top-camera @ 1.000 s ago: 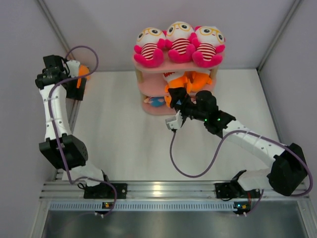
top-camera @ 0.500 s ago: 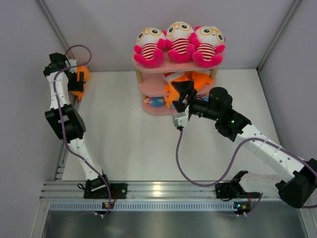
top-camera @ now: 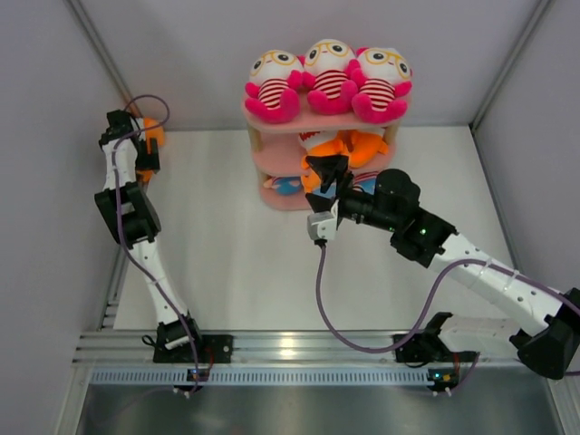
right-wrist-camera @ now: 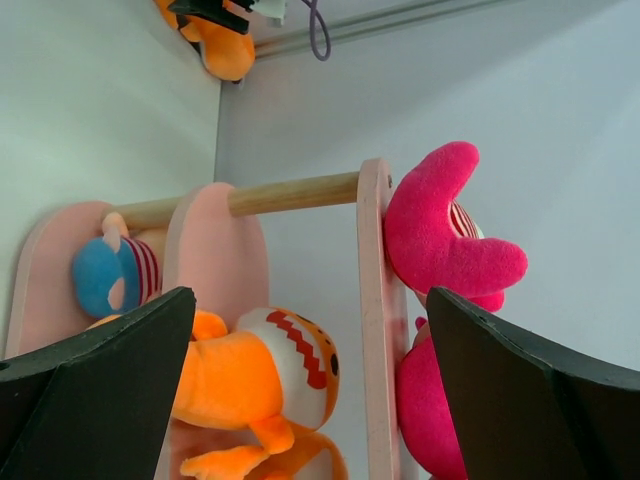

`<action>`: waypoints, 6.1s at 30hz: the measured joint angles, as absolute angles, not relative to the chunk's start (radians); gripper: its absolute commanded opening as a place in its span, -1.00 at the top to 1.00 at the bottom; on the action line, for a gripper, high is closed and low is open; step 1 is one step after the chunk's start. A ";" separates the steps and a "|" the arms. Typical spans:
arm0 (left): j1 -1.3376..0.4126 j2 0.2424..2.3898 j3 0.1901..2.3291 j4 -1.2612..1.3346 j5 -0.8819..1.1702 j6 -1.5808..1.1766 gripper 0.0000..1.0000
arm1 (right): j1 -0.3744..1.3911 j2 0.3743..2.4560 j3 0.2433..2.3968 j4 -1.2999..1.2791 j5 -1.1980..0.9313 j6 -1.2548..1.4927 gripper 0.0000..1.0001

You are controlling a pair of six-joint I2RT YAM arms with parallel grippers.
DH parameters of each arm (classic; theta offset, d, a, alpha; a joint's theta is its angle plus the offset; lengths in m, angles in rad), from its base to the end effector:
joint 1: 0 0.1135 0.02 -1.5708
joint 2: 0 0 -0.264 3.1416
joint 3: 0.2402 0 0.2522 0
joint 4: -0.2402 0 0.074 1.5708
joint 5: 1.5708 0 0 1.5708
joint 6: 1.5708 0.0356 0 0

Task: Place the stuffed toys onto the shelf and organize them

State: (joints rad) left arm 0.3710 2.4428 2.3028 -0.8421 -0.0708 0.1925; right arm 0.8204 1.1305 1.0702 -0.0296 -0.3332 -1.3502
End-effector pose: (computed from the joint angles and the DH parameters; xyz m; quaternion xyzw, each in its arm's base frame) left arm 0.4966 0.1959 0.2175 -0.0955 0.9517 0.1131 0.2691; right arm 0.1707 0.2002 0.3878 -0.6960 0.2408 -0.0560 0.6741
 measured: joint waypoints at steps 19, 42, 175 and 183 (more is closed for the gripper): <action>0.373 2.619 2.371 -0.557 -0.069 0.110 1.00 | 0.908 1.172 1.102 -0.049 -0.059 -1.349 -0.99; 0.398 1.424 1.367 -0.623 0.925 0.108 1.00 | 0.982 1.250 1.197 0.179 0.002 -0.326 -0.69; 0.234 0.892 1.388 -1.197 1.045 0.399 -0.44 | 1.340 1.353 0.816 0.504 0.276 -0.068 1.00; 0.235 1.000 1.378 -1.185 0.881 0.377 -0.96 | 1.330 1.340 1.164 -0.080 0.591 -0.344 1.00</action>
State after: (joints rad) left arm 0.2348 1.0004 1.3777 -1.1854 0.8810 0.3775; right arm 1.3300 1.3399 1.1641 -0.0803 0.5915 -0.3435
